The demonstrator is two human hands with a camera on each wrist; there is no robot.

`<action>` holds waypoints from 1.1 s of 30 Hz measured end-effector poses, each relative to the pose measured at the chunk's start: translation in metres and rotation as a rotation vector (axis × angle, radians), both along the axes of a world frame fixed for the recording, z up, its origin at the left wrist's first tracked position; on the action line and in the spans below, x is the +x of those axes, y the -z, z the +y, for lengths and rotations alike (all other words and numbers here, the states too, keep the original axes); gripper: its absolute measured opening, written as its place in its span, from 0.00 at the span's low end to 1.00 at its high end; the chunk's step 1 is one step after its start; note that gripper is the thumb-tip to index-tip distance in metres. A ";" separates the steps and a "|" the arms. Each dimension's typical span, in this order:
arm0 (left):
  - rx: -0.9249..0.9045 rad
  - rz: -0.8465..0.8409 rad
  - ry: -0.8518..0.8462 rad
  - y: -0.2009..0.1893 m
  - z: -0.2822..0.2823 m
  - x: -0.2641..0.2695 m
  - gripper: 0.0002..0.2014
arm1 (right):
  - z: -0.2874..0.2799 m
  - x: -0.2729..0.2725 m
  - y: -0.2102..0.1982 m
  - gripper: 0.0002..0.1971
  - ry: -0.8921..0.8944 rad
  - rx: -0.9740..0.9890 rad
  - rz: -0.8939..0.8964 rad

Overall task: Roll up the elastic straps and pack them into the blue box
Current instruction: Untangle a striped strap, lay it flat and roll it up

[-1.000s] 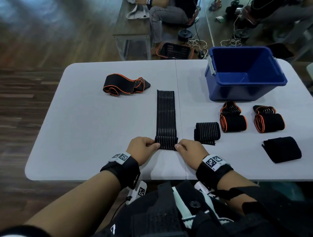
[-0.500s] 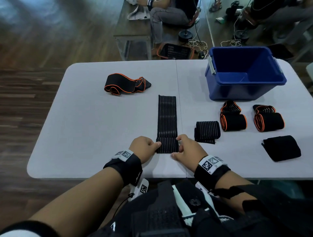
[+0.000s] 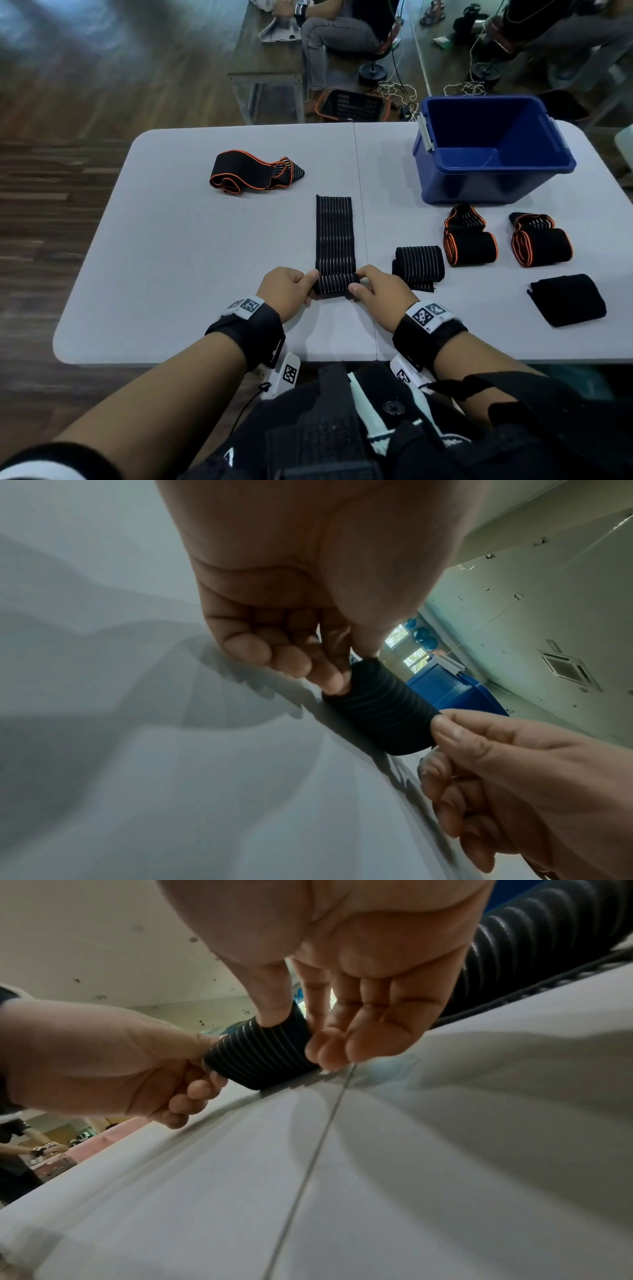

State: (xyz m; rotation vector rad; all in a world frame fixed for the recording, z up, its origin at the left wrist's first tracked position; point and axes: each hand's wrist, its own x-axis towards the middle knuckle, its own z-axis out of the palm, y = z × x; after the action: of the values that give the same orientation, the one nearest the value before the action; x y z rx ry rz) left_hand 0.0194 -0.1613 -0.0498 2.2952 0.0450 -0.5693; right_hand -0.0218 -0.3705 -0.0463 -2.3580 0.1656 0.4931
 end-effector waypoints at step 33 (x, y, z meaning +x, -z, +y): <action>0.134 -0.213 0.319 0.015 0.004 0.033 0.33 | 0.009 0.034 0.010 0.31 -0.026 -0.126 -0.029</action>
State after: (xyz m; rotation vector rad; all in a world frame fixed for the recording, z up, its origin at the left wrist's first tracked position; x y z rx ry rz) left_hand 0.0522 -0.1571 -0.0643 2.4999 -0.4038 -0.4880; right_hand 0.0117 -0.3616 -0.0560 -2.4916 0.1572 0.4733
